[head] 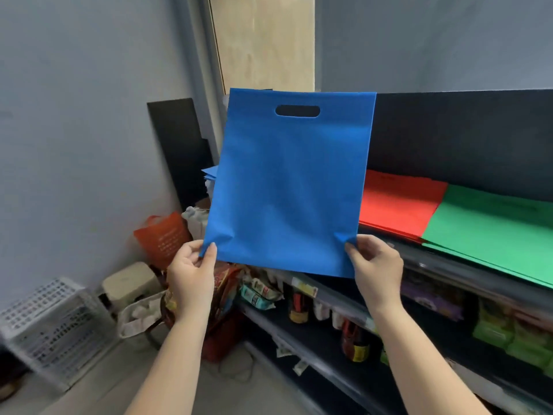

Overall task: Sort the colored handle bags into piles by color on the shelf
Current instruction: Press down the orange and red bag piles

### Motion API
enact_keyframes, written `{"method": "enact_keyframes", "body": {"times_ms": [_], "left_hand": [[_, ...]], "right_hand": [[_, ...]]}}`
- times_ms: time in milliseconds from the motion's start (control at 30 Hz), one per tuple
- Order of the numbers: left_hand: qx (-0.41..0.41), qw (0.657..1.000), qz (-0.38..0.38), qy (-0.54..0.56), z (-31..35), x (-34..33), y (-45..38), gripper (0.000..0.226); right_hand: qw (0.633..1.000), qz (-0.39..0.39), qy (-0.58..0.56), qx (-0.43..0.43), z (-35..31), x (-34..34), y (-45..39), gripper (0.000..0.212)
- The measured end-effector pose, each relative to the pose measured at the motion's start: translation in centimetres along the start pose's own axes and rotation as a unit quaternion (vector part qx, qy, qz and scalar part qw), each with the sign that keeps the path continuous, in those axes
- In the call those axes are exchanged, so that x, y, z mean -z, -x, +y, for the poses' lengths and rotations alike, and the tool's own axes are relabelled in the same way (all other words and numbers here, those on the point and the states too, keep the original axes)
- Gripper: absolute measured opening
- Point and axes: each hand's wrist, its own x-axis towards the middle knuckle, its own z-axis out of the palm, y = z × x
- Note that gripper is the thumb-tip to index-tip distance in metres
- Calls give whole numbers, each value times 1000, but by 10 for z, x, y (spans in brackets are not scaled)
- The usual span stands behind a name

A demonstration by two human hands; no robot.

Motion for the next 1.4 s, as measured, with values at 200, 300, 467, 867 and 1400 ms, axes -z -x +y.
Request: {"method": "enact_keyframes", "body": {"times_ms": [200, 300, 467, 867, 1400], "left_hand": [[32, 999, 1, 13, -32, 27, -69, 17], [34, 999, 12, -6, -49, 32, -102, 14], [40, 999, 27, -5, -76, 26, -164, 12], [-23, 1000, 17, -8, -131, -35, -334, 15], [-149, 960, -211, -104, -195, -150, -478, 6]], "right_hand": [[1000, -8, -21, 11, -4, -81, -20, 19], [999, -18, -30, 12, -5, -118, -33, 26], [998, -24, -42, 29, 0, -179, -66, 32], [993, 16, 23, 113, 13, -311, -186, 16], [947, 88, 309, 3, 31, -372, -253, 3]]}}
